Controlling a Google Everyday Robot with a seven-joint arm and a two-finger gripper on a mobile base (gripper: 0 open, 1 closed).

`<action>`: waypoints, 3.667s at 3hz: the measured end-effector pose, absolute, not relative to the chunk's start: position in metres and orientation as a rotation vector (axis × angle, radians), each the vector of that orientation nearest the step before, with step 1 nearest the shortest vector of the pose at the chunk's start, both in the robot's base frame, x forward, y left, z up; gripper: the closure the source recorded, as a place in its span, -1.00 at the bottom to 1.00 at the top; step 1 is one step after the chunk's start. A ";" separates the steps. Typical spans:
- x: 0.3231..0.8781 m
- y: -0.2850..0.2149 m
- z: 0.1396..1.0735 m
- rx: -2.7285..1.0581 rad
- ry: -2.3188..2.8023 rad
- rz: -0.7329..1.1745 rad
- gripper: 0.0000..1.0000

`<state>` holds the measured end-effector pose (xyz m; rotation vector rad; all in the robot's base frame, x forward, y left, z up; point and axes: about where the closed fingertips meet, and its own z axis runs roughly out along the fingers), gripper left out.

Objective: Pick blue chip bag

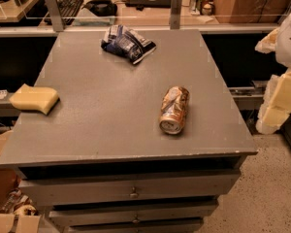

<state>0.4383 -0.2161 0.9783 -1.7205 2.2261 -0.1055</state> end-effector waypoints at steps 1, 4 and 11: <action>0.438 -0.215 0.979 -1.721 2.219 -0.106 -1.00; 0.508 -0.059 0.998 -1.757 1.840 0.037 -1.00; 0.787 0.071 0.887 -1.436 1.865 0.160 -1.00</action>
Offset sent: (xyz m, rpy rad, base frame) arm 0.0243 0.0781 -0.0036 0.1185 -0.0785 0.1987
